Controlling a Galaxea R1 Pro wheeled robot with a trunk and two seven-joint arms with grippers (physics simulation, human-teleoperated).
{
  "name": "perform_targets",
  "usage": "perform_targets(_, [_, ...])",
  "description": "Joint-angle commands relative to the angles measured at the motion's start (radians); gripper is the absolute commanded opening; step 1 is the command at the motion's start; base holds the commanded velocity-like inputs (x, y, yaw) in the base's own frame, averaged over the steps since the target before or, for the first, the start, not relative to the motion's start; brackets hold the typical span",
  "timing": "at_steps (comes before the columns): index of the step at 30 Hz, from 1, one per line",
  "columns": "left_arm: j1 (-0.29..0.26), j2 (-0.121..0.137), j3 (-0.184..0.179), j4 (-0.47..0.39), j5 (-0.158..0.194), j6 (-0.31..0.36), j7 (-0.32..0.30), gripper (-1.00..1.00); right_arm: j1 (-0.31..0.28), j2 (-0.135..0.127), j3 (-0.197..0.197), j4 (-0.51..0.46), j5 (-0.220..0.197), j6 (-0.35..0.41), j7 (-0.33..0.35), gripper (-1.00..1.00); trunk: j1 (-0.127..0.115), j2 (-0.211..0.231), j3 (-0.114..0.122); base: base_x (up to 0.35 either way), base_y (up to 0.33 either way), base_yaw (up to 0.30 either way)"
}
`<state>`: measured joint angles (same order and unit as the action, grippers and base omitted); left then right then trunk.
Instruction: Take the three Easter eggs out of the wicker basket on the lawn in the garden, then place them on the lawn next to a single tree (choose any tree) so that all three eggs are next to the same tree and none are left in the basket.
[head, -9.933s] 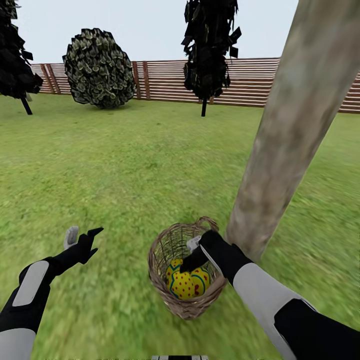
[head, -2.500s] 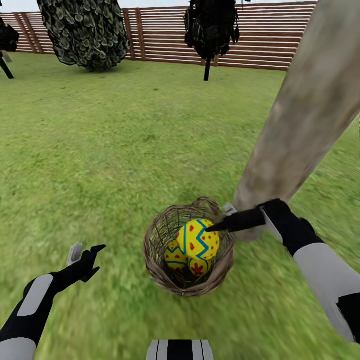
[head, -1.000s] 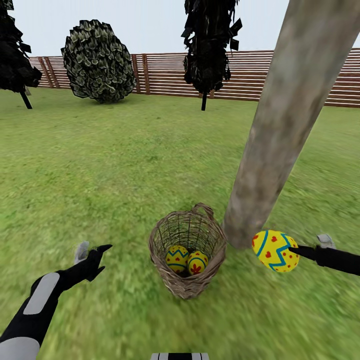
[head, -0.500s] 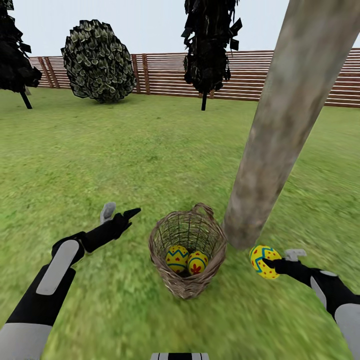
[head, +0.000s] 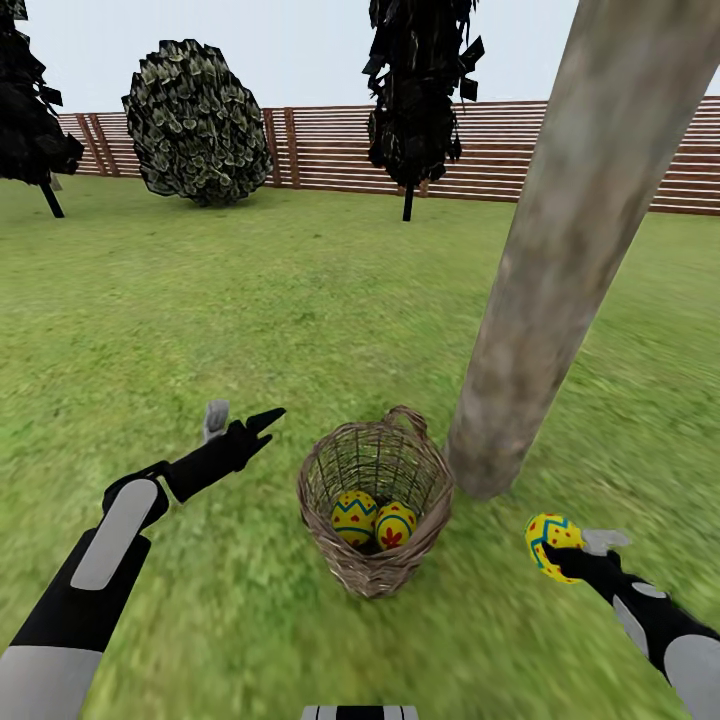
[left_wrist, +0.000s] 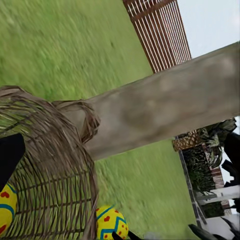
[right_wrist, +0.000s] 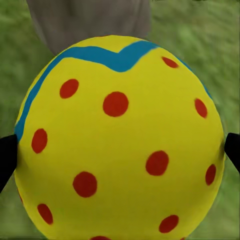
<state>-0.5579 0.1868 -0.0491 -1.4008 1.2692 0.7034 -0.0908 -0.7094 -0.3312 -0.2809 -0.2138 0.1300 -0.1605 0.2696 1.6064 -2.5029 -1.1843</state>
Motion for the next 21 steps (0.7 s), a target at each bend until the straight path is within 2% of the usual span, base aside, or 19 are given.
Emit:
perform_targets(1, [0.0, 0.001, 0.0, 0.0, -0.001, 0.002, -0.004, 1.0, -0.001, 0.009, -0.01, 0.015, 0.034, -0.024, -0.008, -1.0, 0.0, 0.0, -0.001, 0.0, 0.0, 0.0])
perform_targets(2, [0.0, 0.002, 0.0, 0.0, -0.001, 0.002, -0.004, 1.0, -0.001, 0.014, -0.009, 0.021, 0.057, -0.033, -0.045, -1.0, 0.0, -0.001, -0.005, 0.0, 0.0, 0.0])
perform_targets(4, [0.0, 0.002, -0.001, 0.0, -0.001, 0.002, -0.004, 1.0, -0.001, 0.035, -0.009, 0.024, 0.074, -0.041, -0.099, -1.0, 0.001, -0.001, -0.012, 0.0, 0.0, 0.0])
perform_targets(8, [0.0, 0.0, -0.002, -0.028, 0.0, 0.018, -0.006, 1.0, -0.001, 0.064, -0.01, 0.035, 0.13, -0.045, -0.116, -1.0, 0.003, -0.002, -0.028, 0.0, 0.0, 0.0])
perform_targets(10, [0.0, -0.003, -0.004, -0.03, 0.0, 0.037, -0.018, 1.0, -0.001, 0.068, -0.009, 0.038, 0.136, -0.045, -0.116, -1.0, 0.004, -0.002, -0.036, 0.0, 0.0, 0.0])
perform_targets(12, [0.0, -0.004, -0.057, -0.029, 0.0, 0.045, -0.032, 1.0, -0.001, 0.07, -0.009, 0.039, 0.138, -0.045, -0.116, -1.0, 0.005, -0.003, -0.043, 0.0, 0.0, 0.0])
perform_targets(14, [0.0, -0.005, -0.075, -0.029, 0.001, 0.045, -0.035, 1.0, -0.001, 0.07, -0.009, 0.039, 0.138, -0.045, -0.117, -1.0, 0.006, -0.003, -0.051, 0.0, 0.0, 0.0])
perform_targets(19, [0.0, -0.005, -0.081, -0.03, 0.001, 0.042, -0.04, 1.0, -0.001, 0.07, -0.009, 0.039, 0.138, -0.045, -0.118, -1.0, 0.007, -0.004, -0.063, 0.0, 0.0, 0.0])
perform_targets(21, [0.0, -0.006, -0.083, -0.027, 0.0, 0.04, -0.074, 1.0, -0.001, 0.07, -0.009, 0.039, 0.138, -0.045, -0.119, -1.0, 0.007, -0.004, -0.063, 0.0, -0.07, 0.0])
